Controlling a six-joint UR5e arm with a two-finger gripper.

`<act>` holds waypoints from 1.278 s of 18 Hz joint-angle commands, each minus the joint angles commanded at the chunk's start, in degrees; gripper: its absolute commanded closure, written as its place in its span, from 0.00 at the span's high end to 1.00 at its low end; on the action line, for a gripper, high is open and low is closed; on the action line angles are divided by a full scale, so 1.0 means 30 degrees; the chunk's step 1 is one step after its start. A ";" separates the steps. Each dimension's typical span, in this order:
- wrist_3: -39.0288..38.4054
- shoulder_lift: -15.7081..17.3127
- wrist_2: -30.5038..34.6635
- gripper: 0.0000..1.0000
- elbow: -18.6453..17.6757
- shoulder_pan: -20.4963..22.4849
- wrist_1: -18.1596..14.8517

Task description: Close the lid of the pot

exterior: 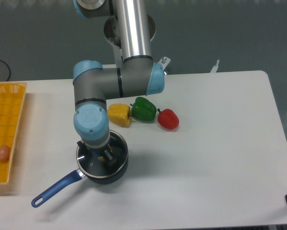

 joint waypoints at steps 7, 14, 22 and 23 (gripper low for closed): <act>0.0029 0.0000 -0.0029 0.65 0.0000 0.0000 0.0029; 0.0029 0.0000 -0.0029 0.72 -0.0029 0.0029 0.0029; -0.0029 0.0204 0.0000 1.00 -0.0058 0.0058 0.0378; -0.0087 0.0292 -0.0029 1.00 -0.0117 0.0088 0.0758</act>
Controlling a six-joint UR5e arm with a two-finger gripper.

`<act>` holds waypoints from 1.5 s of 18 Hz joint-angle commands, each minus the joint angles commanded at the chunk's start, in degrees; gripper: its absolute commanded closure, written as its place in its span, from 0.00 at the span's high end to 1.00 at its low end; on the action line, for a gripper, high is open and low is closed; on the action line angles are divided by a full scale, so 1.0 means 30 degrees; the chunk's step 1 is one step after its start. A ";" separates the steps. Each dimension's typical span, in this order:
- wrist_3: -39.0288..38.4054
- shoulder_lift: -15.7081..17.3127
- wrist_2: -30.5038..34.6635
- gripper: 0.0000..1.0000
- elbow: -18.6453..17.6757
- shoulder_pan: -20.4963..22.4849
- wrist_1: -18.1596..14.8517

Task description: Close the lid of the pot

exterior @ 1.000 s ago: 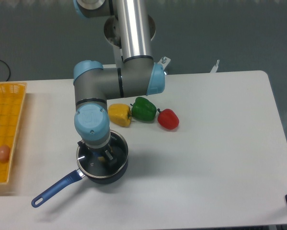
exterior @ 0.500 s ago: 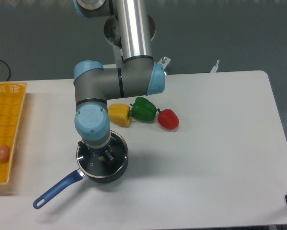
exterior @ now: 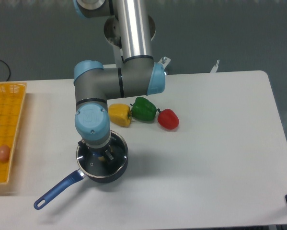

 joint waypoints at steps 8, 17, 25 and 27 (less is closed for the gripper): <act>0.0786 0.1346 0.2043 1.00 -0.1109 0.0088 0.2694; 0.3747 0.2374 0.2404 1.00 -0.2638 0.3920 0.3783; 1.1472 0.2491 0.2168 1.00 -0.2550 0.7847 0.3695; 1.3437 0.2375 0.2109 1.00 -0.2491 0.8552 0.3783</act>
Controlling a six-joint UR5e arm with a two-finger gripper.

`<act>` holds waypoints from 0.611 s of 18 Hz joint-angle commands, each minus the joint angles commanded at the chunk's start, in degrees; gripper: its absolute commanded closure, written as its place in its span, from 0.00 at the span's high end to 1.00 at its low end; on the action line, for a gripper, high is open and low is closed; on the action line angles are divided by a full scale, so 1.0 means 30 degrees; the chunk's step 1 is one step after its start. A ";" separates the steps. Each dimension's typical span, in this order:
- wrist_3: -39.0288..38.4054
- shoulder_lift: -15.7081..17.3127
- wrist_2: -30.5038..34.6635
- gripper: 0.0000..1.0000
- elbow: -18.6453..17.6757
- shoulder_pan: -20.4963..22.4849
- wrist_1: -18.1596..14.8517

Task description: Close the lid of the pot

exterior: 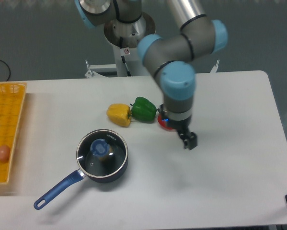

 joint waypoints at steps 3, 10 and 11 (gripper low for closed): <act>0.2316 -0.0322 -0.0204 1.00 0.0088 0.0967 0.0029; 0.4022 -0.0616 -0.0410 1.00 0.0352 0.2258 0.0030; 0.4226 -0.0645 -0.0410 1.00 0.0352 0.2288 0.0030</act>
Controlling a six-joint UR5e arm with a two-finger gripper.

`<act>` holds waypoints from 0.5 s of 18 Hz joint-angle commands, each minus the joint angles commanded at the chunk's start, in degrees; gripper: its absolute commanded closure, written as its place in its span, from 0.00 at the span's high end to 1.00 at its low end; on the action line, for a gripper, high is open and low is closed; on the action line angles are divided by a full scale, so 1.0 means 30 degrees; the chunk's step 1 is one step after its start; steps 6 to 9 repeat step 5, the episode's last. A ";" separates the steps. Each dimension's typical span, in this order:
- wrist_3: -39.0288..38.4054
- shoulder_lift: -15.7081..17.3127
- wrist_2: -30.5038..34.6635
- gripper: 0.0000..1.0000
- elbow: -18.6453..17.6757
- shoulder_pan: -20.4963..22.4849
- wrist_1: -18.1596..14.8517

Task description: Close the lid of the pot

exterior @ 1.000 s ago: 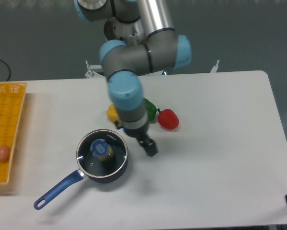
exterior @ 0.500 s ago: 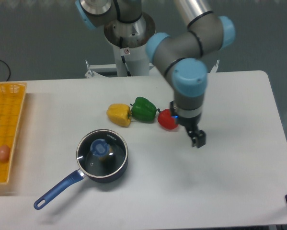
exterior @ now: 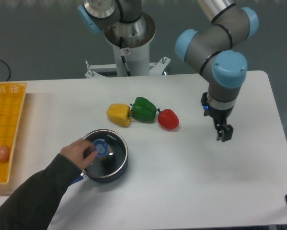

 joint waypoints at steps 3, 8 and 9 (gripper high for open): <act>0.0412 0.0029 0.0029 1.00 -0.0029 0.0059 -0.0059; 0.0412 0.0058 0.0000 1.00 -0.0059 0.0030 -0.0088; 0.0412 0.0058 0.0000 1.00 -0.0059 0.0030 -0.0088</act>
